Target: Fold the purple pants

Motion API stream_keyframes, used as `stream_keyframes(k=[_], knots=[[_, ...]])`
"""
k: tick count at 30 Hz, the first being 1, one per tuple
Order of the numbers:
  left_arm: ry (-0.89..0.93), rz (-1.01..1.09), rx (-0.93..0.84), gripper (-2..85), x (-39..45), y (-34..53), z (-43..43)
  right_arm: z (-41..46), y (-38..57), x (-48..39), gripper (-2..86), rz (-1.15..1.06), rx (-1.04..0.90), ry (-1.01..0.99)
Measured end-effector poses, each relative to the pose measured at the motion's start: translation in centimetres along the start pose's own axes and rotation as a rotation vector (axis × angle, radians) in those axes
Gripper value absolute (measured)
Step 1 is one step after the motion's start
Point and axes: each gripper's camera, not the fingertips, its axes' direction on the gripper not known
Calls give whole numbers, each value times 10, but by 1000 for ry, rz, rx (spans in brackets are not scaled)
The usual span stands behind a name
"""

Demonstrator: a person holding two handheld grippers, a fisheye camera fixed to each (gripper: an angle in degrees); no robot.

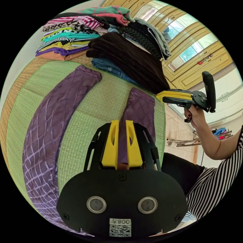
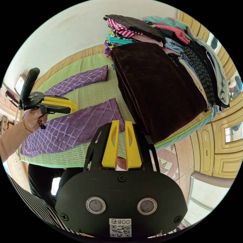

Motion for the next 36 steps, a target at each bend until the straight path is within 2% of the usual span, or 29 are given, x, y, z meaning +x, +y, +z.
stream_keyframes(k=[5,11,15,18,19,21,24,27,32,36], knots=[[-18,-116,78,54,10,37,-89,15,-6,-30,46,-110,-14,-181],[-147,-469,23,49,12,134,-191,52,-6,-120,10,-367,-116,-371],[-227,-744,49,41,14,187,-255,75,5,-182,3,-538,-185,-377],[-295,-868,22,27,17,204,-281,96,13,-212,0,-614,-238,-334],[-274,-879,17,24,17,205,-284,99,14,-214,0,-612,-227,-308],[-200,-918,117,16,24,204,-312,104,10,-217,-1,-623,-221,-286],[-183,-917,151,8,35,186,-349,109,-3,-213,1,-603,-258,-301],[-170,-889,241,3,43,166,-394,106,-29,-215,2,-582,-205,-303],[-191,-870,315,1,37,126,-458,117,-107,-254,1,-597,-104,-294],[-245,-866,339,1,28,89,-503,154,-156,-307,2,-659,-128,-263]])
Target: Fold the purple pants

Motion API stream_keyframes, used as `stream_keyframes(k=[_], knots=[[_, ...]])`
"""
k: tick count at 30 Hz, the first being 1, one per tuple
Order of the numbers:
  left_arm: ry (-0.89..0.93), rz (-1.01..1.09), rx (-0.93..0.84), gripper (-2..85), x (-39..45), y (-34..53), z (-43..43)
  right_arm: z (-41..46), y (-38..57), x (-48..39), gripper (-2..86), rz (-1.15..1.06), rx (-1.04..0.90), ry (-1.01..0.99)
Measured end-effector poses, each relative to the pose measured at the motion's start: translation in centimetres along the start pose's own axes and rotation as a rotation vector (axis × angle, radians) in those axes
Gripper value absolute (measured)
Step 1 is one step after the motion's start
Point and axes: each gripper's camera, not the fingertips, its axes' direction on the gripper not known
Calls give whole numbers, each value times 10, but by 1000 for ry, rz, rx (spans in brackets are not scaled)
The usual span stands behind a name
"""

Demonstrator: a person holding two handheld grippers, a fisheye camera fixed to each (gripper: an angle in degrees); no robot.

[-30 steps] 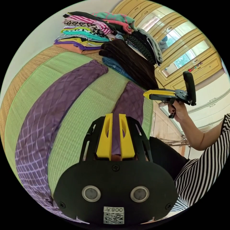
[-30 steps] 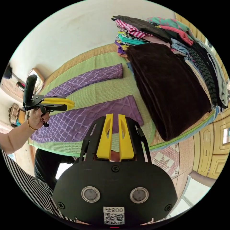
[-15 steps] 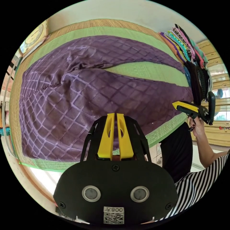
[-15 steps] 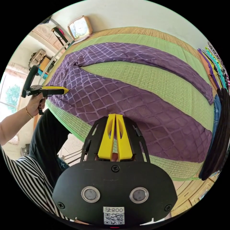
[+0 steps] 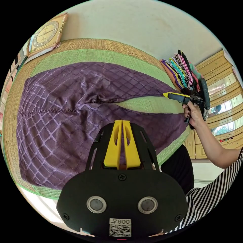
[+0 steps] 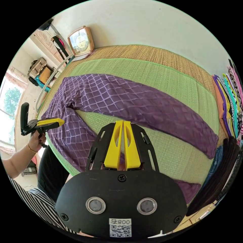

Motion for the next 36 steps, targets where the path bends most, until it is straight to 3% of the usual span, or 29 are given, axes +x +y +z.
stream_keyframes(k=[4,8,19,26,36], knots=[[-20,-14,-18,1,12,-34,-13,49,-22,-3,2,-31,-123,18],[9,-13,-81,2,31,-56,-21,54,-13,-1,3,-52,-75,4],[52,6,105,33,33,-151,-130,49,-65,9,33,-140,30,-6],[-146,11,5,73,17,-252,-151,78,-143,4,67,-221,18,43],[-399,140,-214,91,52,-370,-110,143,-227,-32,84,-405,-53,109]])
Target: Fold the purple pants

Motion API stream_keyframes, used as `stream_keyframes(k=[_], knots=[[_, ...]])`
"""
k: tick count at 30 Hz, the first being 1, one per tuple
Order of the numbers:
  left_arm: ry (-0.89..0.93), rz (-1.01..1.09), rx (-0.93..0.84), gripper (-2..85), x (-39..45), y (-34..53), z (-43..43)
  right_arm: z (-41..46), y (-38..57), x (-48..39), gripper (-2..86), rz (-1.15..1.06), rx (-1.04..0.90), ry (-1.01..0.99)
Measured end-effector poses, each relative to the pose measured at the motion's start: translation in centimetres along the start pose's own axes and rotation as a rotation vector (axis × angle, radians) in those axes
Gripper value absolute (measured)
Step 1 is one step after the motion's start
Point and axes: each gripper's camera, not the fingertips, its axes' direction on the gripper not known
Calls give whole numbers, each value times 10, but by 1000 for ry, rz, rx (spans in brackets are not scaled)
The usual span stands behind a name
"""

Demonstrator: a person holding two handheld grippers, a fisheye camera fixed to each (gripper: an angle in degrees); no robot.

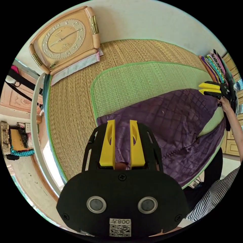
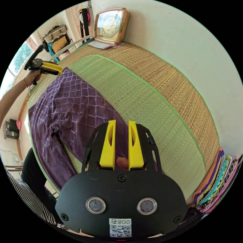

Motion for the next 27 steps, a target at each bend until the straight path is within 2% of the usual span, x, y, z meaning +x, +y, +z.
stream_keyframes(k=[9,16,22,27], knots=[[-83,129,-159,92,51,-78,27,50,-38,-4,86,-82,-67,-30],[-58,176,-172,94,85,-118,28,68,-47,-4,83,-106,-74,-17],[-113,238,-200,111,122,-153,29,84,-52,2,81,-97,-74,-47],[-19,253,-253,95,145,-184,34,98,-54,2,81,-89,-66,-39]])
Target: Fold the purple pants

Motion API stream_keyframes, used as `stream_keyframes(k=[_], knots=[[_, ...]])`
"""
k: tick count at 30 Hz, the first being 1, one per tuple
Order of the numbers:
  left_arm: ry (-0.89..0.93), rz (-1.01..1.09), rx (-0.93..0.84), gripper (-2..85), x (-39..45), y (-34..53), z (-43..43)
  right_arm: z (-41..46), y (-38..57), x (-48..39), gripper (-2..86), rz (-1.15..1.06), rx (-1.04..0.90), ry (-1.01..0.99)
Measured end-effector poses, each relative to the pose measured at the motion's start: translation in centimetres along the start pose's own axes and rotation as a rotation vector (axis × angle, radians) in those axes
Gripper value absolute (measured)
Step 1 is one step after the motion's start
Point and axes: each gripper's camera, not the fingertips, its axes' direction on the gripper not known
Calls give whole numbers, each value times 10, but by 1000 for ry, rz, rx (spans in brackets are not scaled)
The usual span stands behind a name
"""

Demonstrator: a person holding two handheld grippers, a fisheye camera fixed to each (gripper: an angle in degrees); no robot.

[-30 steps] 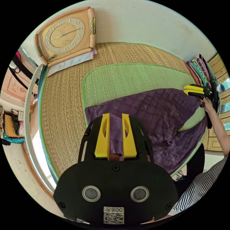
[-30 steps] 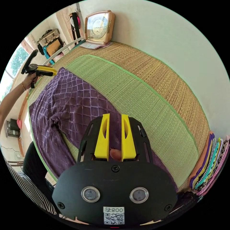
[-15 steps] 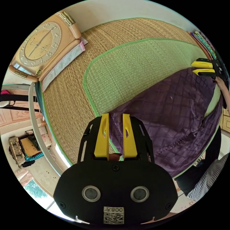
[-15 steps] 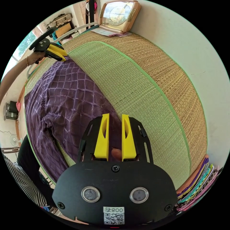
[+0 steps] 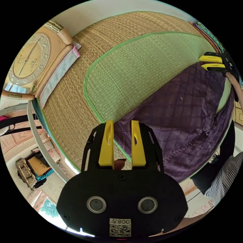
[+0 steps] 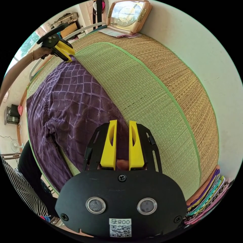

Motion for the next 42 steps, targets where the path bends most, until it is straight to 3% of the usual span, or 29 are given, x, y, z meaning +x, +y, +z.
stream_keyframes(k=[7,19,42], knots=[[111,12,4,54,24,-23,-5,18,-1,2,72,44,16,4],[-15,-27,82,23,97,-27,-51,39,-7,-10,12,86,-32,15],[-2,-111,292,18,268,136,-170,-26,107,-102,6,150,140,1]])
